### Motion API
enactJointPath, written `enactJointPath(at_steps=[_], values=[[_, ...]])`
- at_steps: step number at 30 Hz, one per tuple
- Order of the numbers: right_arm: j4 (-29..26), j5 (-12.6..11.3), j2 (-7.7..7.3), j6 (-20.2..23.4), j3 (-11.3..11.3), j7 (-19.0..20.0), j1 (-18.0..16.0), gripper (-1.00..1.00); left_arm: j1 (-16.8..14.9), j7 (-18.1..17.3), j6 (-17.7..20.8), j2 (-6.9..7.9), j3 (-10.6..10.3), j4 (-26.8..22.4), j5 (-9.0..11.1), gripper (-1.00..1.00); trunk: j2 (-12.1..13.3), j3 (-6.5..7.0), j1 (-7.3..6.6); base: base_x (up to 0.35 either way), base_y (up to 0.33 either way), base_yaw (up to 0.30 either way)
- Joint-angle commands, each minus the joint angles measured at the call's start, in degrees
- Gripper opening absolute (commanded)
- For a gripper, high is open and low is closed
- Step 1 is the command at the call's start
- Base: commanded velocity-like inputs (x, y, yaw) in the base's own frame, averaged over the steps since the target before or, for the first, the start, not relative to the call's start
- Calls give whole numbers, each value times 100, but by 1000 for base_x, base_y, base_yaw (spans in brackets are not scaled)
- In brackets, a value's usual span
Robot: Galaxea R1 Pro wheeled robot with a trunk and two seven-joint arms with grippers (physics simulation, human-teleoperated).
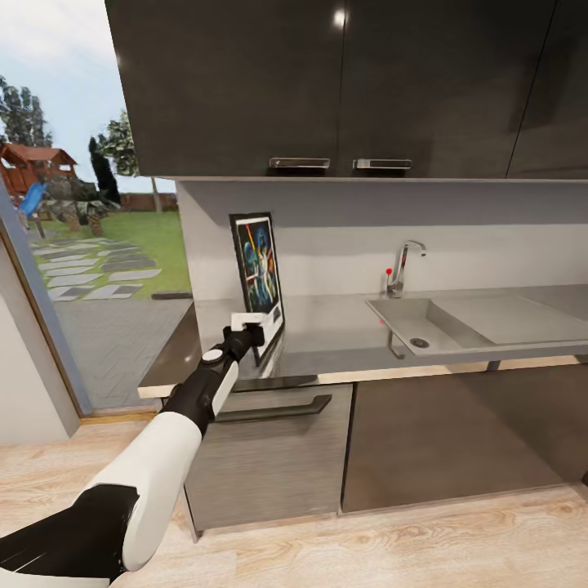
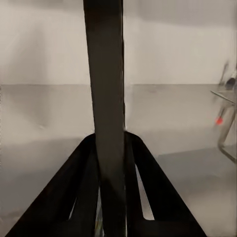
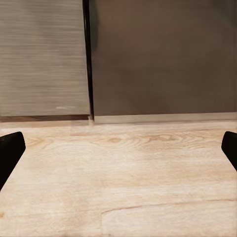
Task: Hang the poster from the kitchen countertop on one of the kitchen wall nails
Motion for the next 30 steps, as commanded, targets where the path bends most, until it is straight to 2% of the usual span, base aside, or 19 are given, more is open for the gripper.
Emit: enactJointPath(at_steps=[1,2,3,7,13,30], values=[[-4,5,0,-9,0,-3,2,100,-2,-15,30,-1,11,-22,-30,-100,-3,-5,0,0,0,0],[-4,5,0,-9,0,-3,2,100,-2,-16,30,-1,9,-38,-30,-100,-3,-5,0,0,0,0],[-12,5,-1,-15,-2,-3,1,100,-2,-44,522,-1,41,-870,-21,-100,-3,-5,0,0,0,0],[-27,5,0,-18,-1,-4,3,100,-2,-52,676,-1,52,-1202,-21,-100,-3,-5,0,0,0,0],[-46,5,0,-18,0,-3,2,100,-2,-52,688,-1,50,-1232,-20,-100,-3,-5,0,-157,0,0],[-56,5,-8,-18,-1,-3,4,100,-2,-61,688,-1,50,-1235,-13,-100,-3,-5,0,-328,0,0]])
